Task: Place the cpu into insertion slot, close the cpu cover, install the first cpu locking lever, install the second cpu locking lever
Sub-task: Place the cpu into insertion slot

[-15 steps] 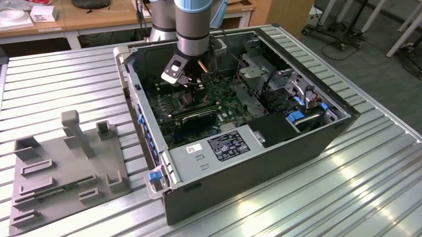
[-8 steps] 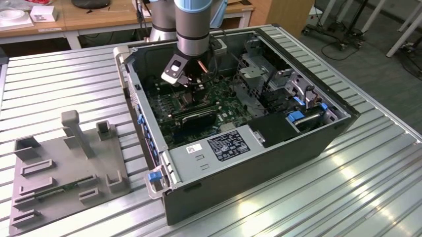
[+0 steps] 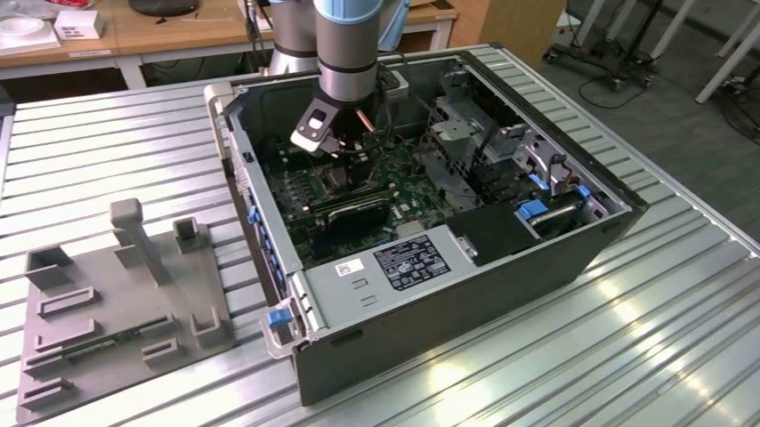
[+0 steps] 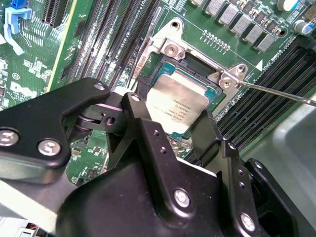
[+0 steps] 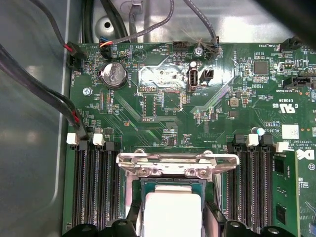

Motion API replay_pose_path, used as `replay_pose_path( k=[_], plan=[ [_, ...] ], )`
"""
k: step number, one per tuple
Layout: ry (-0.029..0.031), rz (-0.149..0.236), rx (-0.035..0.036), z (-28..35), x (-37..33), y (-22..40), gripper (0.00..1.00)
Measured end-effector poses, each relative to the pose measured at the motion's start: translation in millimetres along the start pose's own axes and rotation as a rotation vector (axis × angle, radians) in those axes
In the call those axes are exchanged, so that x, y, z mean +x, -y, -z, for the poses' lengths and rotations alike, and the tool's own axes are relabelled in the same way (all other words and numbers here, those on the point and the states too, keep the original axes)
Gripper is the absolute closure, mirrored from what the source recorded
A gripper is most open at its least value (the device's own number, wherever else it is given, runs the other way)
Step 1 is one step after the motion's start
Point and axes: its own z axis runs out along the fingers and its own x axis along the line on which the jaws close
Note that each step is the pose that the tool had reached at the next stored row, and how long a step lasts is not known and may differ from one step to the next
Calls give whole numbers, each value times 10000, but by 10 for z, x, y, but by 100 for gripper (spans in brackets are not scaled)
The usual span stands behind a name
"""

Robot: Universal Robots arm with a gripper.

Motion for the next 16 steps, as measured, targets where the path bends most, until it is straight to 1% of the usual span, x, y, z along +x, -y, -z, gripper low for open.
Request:
replay_pose_path(
  k=[2,5,11,14,16],
  plan=[
    [-1,-1,0,15,0,-1,39],
    [-1,-1,-1,71,2,-4,39],
    [-1,-1,-1,242,7,-14,39],
    [-1,-1,-1,316,9,-18,39],
    [-2,-1,-1,323,10,-19,39]
  ],
)
